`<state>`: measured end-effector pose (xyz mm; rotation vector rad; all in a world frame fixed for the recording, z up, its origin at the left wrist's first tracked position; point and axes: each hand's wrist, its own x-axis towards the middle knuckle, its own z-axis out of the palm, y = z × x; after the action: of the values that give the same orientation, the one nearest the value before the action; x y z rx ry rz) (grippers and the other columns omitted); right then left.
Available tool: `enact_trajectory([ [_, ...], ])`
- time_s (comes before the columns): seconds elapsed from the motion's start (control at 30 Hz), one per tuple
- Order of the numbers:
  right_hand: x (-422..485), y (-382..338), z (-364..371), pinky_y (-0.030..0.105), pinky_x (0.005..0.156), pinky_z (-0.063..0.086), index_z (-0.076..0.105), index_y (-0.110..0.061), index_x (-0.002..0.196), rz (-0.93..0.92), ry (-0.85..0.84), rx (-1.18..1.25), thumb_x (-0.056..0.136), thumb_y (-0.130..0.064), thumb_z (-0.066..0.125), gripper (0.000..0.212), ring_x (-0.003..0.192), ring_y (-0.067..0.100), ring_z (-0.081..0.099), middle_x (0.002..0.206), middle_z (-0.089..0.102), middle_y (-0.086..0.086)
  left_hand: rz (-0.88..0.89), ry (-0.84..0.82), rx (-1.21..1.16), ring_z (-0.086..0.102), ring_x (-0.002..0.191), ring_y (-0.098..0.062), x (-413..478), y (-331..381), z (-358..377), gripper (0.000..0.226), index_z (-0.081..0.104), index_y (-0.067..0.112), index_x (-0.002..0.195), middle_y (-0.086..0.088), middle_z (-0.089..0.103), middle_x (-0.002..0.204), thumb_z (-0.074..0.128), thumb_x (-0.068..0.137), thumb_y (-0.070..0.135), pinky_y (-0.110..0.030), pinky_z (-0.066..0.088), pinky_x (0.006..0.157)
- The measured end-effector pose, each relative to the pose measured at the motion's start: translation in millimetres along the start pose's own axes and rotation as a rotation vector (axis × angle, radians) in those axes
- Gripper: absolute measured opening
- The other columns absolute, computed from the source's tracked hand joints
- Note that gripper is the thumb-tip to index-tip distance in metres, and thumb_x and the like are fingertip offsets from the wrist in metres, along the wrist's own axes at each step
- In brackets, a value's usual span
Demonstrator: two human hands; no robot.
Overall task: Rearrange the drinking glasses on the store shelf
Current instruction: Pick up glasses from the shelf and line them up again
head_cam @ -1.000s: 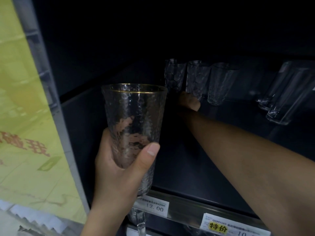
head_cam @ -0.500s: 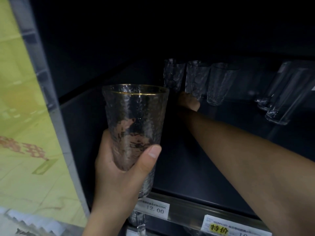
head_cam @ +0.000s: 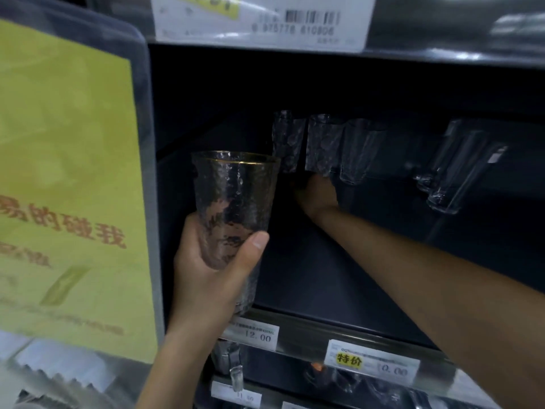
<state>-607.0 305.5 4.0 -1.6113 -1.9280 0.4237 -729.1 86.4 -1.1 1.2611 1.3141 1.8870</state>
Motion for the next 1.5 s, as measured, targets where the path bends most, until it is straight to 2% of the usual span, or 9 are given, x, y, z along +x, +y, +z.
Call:
enact_trajectory([
  [0.17,-65.1,55.5,-59.7,0.020,0.083,0.048,0.072,-0.016,0.103,-0.259,-0.159,0.029,0.098,-0.034,0.058,0.024,0.096,0.011,0.061,0.102,0.069,-0.004,0.034,-0.028,0.005,0.069,0.091,-0.004,-7.2,6.9,12.2,0.048,0.057,0.041,0.105,0.021,0.070,0.097,0.071,0.061,0.056,-0.021,0.055,0.077],
  [0.3,-117.8,123.0,-127.7,0.012,0.094,0.037,0.071,-0.023,0.108,-0.336,-0.220,-0.115,0.093,-0.041,0.063,0.025,0.105,0.003,0.055,0.108,0.066,-0.009,0.022,-0.086,-0.013,0.070,0.096,-0.016,-26.4,11.6,36.2,0.047,0.056,0.049,0.105,0.009,0.070,0.104,0.072,0.062,0.056,-0.041,0.057,0.086],
  [0.4,-147.9,168.8,-185.1,0.002,0.094,0.030,0.069,-0.026,0.115,-0.266,-0.238,-0.217,0.090,-0.050,0.061,0.035,0.106,-0.002,0.053,0.113,0.065,-0.014,0.051,-0.147,-0.007,0.068,0.099,-0.005,-45.5,20.1,63.5,0.051,0.054,0.044,0.109,0.017,0.069,0.107,0.069,0.062,0.056,-0.026,0.055,0.087],
  [0.47,-162.9,199.0,-218.5,0.008,0.097,0.034,0.069,-0.026,0.115,-0.197,-0.228,-0.255,0.085,-0.057,0.057,0.045,0.107,0.000,0.054,0.112,0.063,-0.015,0.050,-0.190,-0.006,0.065,0.102,0.003,-58.1,23.9,83.5,0.054,0.052,0.042,0.113,0.028,0.067,0.107,0.069,0.064,0.057,-0.021,0.054,0.088],
  [0.6,-180.0,263.0,-266.7,0.022,0.102,0.035,0.067,-0.030,0.118,-0.097,-0.204,-0.324,0.079,-0.069,0.049,0.058,0.115,0.008,0.055,0.117,0.060,-0.015,0.020,-0.241,0.016,0.070,0.102,-0.021,-85.1,29.2,127.4,0.069,0.049,0.049,0.117,0.002,0.070,0.113,0.063,0.060,0.085,-0.046,0.055,0.093],
  [0.83,-193.9,348.2,-320.6,0.031,0.116,0.028,0.051,-0.035,0.140,-0.028,-0.247,-0.351,0.075,-0.091,0.032,0.087,0.137,0.016,0.041,0.149,0.048,-0.007,-0.033,-0.298,-0.024,0.065,0.069,-0.001,-137.5,49.0,208.8,0.047,0.044,0.030,0.124,0.008,0.068,0.080,0.058,0.088,0.057,-0.014,0.054,0.064],
  [1.07,-200.7,368.0,-329.6,0.031,0.118,0.016,0.036,-0.034,0.151,-0.073,-0.283,-0.336,0.090,-0.064,0.042,0.068,0.148,0.017,0.025,0.160,0.030,-0.005,-0.126,-0.400,0.039,0.064,0.109,-0.003,-156.7,60.9,274.7,0.065,0.034,0.036,0.134,0.010,0.063,0.117,0.062,0.080,0.059,-0.026,0.049,0.098],
  [1.4,-195.4,377.0,-326.4,0.042,0.119,0.020,0.037,-0.033,0.150,-0.123,-0.246,-0.326,0.093,-0.064,0.043,0.065,0.148,0.018,0.024,0.161,0.030,-0.004,-0.198,-0.387,0.130,0.060,0.099,-0.001,-129.3,39.2,377.4,0.074,0.032,0.018,0.136,0.010,0.059,0.107,0.081,0.081,0.023,-0.021,0.052,0.088],
  [1.5,-194.0,377.4,-325.6,0.042,0.118,0.020,0.036,-0.034,0.150,-0.126,-0.244,-0.334,0.093,-0.066,0.042,0.066,0.148,0.019,0.024,0.161,0.029,-0.004,-0.200,-0.391,0.135,0.062,0.088,-0.005,-112.7,30.5,397.9,0.070,0.030,0.018,0.134,0.004,0.058,0.105,0.079,0.083,0.020,-0.017,0.057,0.065],
])
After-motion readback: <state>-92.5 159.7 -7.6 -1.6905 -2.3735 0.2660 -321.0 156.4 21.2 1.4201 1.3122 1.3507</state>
